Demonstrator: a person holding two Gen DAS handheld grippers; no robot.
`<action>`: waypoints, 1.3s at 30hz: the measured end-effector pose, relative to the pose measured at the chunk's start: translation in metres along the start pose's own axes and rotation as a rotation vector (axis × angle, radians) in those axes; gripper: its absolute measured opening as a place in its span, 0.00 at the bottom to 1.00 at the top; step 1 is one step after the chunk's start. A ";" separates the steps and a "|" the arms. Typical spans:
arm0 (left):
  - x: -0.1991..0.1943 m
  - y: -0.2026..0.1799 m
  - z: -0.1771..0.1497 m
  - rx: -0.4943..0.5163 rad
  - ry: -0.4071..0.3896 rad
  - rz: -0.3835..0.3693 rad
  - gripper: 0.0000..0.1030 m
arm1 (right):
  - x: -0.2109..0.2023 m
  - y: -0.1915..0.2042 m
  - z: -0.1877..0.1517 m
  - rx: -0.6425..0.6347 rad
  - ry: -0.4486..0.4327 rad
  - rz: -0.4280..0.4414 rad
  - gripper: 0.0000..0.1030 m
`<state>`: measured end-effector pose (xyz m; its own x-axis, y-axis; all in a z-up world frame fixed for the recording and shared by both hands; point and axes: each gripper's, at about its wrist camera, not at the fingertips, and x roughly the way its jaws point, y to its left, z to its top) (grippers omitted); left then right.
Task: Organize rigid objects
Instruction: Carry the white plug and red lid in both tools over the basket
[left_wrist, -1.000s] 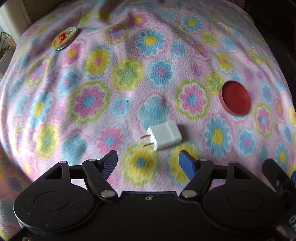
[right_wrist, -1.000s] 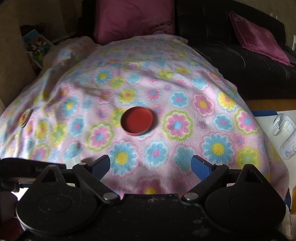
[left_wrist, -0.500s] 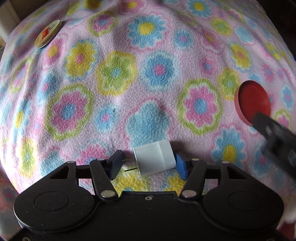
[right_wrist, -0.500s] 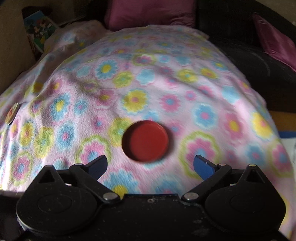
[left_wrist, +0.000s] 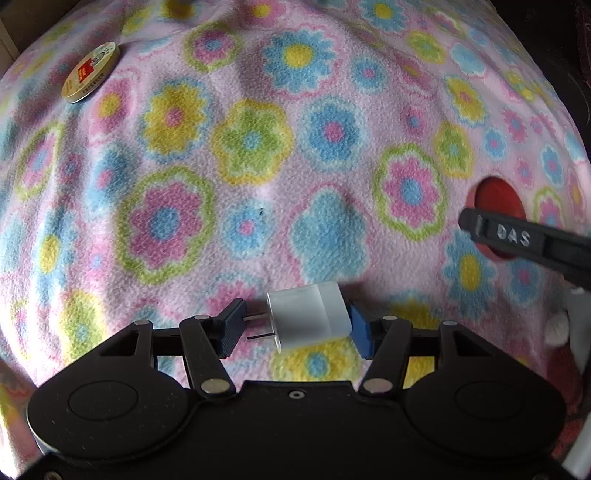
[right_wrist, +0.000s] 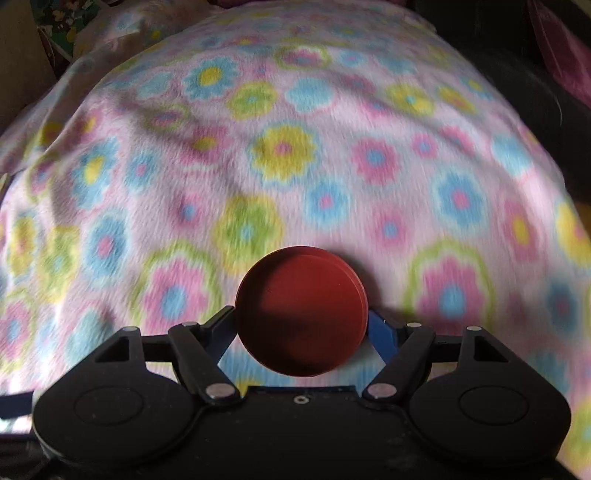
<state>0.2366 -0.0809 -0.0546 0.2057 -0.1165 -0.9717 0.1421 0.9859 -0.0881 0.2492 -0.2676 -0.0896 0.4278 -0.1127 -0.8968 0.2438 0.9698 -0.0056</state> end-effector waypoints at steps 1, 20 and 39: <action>-0.003 0.003 -0.004 0.000 -0.002 0.003 0.54 | -0.005 -0.002 -0.007 0.014 0.009 0.009 0.73; -0.072 0.035 -0.106 0.000 -0.054 0.005 0.54 | -0.142 0.031 -0.137 0.004 -0.029 0.129 0.73; -0.120 0.038 -0.202 0.040 -0.091 -0.030 0.54 | -0.221 0.030 -0.246 0.073 -0.012 0.221 0.73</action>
<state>0.0224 -0.0052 0.0139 0.2880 -0.1583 -0.9445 0.1874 0.9765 -0.1065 -0.0519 -0.1601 -0.0007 0.4877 0.0975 -0.8675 0.2052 0.9531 0.2225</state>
